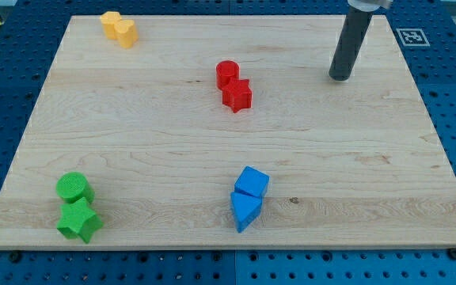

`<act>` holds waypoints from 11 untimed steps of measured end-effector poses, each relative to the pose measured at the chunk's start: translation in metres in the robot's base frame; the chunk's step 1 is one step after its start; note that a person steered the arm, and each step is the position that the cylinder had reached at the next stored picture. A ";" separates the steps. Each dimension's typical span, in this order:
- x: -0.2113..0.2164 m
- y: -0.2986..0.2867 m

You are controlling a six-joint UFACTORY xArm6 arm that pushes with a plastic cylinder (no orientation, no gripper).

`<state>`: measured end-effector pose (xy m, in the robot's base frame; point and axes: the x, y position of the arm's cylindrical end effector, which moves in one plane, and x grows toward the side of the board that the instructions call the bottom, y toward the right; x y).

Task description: Place the arm towards the bottom right of the red circle

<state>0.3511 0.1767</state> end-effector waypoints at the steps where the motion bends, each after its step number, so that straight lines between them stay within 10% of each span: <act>1: 0.000 0.000; 5: 0.000 0.012; 8: -0.104 -0.093; 11: 0.016 -0.076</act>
